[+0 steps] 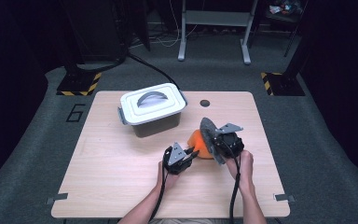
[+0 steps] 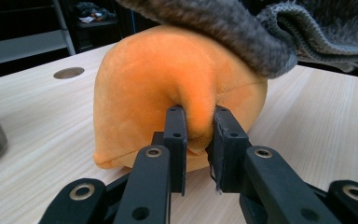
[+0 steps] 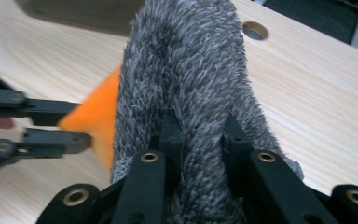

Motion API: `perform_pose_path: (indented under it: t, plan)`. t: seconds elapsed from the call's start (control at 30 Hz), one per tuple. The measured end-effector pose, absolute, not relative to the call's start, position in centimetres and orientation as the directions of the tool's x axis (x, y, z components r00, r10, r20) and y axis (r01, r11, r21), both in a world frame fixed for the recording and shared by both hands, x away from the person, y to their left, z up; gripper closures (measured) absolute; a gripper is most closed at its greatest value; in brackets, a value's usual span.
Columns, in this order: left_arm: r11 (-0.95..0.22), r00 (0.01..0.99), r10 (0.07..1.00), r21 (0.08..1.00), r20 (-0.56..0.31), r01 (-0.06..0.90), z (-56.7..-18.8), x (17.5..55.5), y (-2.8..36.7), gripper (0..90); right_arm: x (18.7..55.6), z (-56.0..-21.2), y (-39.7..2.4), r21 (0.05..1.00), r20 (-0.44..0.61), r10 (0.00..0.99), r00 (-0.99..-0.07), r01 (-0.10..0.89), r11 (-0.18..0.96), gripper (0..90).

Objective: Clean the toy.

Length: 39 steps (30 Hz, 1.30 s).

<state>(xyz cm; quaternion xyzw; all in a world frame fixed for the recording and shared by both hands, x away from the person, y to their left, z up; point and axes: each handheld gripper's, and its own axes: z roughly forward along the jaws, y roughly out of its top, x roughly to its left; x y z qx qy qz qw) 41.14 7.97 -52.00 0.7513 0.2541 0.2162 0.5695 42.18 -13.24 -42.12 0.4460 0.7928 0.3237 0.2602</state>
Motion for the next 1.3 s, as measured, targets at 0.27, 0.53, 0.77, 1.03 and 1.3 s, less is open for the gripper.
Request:
perform_pose_path:
  t: [0.27, 0.53, 0.77, 1.03, 1.3]
  plan:
    - [-0.221, 0.777, 0.628, 0.965, 0.032, 0.139, -52.0, 41.1, 8.0, 77.7, 43.0, -43.6, -16.5, 0.725, -0.085, 0.920, -0.382, 0.610, 0.320, 75.0]
    - [-0.223, 0.778, 0.628, 0.964, 0.030, 0.143, -52.0, 41.1, 8.1, 77.5, 44.7, -46.6, -18.5, 0.668, -0.045, 0.941, -0.334, 0.691, 0.277, 75.0]
    - [-0.219, 0.772, 0.634, 0.966, 0.034, 0.137, -52.0, 41.2, 8.1, 77.5, 45.6, -48.3, -19.2, 0.635, -0.020, 0.945, -0.327, 0.726, 0.265, 75.1]
    - [-0.210, 0.774, 0.632, 0.967, 0.023, 0.143, -52.0, 41.3, 8.2, 77.5, 43.2, -44.2, -19.2, 0.722, -0.040, 0.943, -0.331, 0.643, 0.256, 75.2]
    - [-0.211, 0.775, 0.632, 0.967, 0.024, 0.142, -52.0, 41.3, 8.2, 77.0, 41.5, -41.6, -16.2, 0.759, -0.066, 0.888, -0.456, 0.554, 0.341, 75.2]
